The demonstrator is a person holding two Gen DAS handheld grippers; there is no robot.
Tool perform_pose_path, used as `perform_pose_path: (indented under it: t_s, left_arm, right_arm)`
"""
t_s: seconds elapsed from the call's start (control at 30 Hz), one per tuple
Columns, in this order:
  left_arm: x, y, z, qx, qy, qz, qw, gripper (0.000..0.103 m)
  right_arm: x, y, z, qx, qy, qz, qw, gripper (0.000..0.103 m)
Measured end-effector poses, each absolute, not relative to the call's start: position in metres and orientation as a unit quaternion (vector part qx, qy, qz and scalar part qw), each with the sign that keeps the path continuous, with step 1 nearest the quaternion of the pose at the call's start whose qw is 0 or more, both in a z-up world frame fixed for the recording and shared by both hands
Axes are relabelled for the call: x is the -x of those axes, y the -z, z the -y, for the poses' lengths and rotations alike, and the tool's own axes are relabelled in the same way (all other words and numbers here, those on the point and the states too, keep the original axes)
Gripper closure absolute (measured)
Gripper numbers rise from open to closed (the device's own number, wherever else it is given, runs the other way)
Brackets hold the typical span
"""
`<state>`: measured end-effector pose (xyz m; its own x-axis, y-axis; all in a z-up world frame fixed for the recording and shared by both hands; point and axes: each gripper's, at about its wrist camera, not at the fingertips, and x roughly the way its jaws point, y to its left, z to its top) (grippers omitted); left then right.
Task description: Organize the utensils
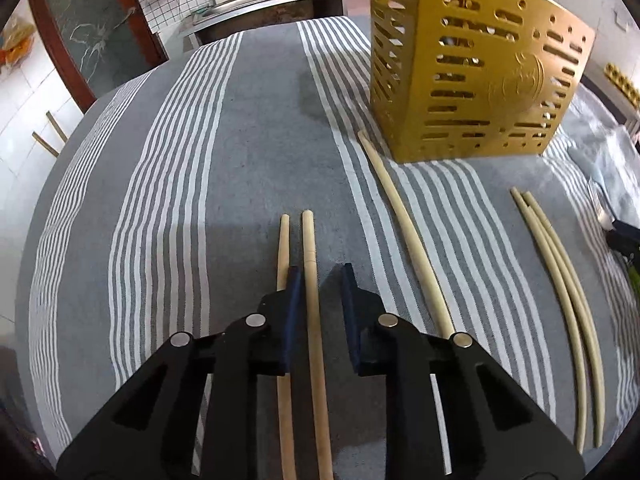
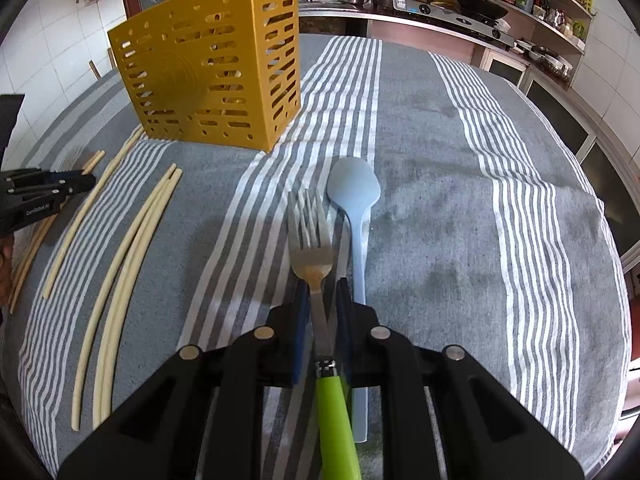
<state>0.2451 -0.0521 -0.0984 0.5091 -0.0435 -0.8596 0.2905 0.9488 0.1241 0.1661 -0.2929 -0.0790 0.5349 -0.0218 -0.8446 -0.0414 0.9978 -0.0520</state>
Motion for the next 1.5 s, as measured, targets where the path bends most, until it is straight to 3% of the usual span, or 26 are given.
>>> perform_pose_path:
  t_s: [0.17,0.27,1.5]
  left_arm:
    - [-0.243,0.096,0.056,-0.135,0.098,-0.491,0.855,0.088]
    - [-0.241,0.093,0.055,-0.122,0.101,-0.488,0.859,0.099]
    - [-0.19,0.012,0.049,-0.042,0.138,-0.379,0.914,0.099]
  right_arm:
    - [-0.171,0.078,0.29,0.034,-0.01,-0.491,0.87,0.094]
    - [-0.172,0.077,0.291,0.025,-0.014,-0.489,0.872,0.097]
    - [-0.131,-0.001,0.31,-0.056,-0.058,-0.342,0.936,0.097]
